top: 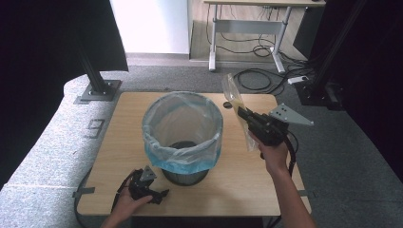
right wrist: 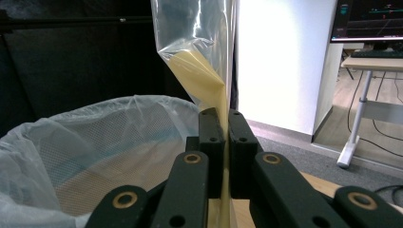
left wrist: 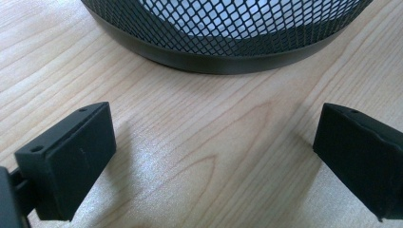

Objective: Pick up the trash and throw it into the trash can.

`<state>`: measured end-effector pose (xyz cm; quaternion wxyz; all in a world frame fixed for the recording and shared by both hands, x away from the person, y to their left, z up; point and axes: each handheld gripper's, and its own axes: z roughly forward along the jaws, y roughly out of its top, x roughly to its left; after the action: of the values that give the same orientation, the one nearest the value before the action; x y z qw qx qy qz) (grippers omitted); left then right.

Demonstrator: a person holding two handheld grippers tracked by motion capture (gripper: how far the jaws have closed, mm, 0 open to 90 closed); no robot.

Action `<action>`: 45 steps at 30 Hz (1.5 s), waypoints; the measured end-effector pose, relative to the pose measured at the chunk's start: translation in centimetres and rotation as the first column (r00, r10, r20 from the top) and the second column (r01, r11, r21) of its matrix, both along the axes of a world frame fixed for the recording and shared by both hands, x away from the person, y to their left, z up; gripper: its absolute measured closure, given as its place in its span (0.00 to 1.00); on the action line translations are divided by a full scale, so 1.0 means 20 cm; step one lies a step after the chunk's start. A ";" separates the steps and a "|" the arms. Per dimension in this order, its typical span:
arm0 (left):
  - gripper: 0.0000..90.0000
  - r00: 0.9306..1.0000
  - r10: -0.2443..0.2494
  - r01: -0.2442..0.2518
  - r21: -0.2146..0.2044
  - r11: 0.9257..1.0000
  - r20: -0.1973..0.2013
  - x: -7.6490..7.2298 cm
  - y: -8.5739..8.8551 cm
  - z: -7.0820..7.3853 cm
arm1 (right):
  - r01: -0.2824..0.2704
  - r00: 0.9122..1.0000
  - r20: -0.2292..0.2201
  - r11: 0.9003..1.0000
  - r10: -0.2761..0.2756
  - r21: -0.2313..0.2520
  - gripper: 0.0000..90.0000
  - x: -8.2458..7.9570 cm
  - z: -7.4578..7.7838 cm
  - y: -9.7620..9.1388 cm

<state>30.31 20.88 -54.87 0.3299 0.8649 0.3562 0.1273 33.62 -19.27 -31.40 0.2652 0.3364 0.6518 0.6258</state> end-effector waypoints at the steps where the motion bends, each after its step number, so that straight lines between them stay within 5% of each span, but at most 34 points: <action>1: 0.00 1.000 0.000 0.000 0.000 1.000 0.000 0.00 0.00 0.00 | -0.003 1.000 0.002 1.000 0.003 -0.002 0.96 0.00 0.01 0.01; 20: 0.00 1.000 0.000 0.000 0.000 1.000 0.001 0.00 0.00 0.00 | -0.039 0.999 0.012 0.999 0.039 0.009 0.97 0.07 0.10 0.17; 45: 0.00 1.000 -0.003 0.003 0.005 1.000 0.000 0.00 0.00 0.00 | -0.047 0.999 0.011 0.999 0.047 0.000 0.96 0.12 0.15 0.25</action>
<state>30.32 20.91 -54.85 0.3281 0.8662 0.3547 0.1278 36.04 -14.33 -28.37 0.2539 0.3176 0.6578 0.6340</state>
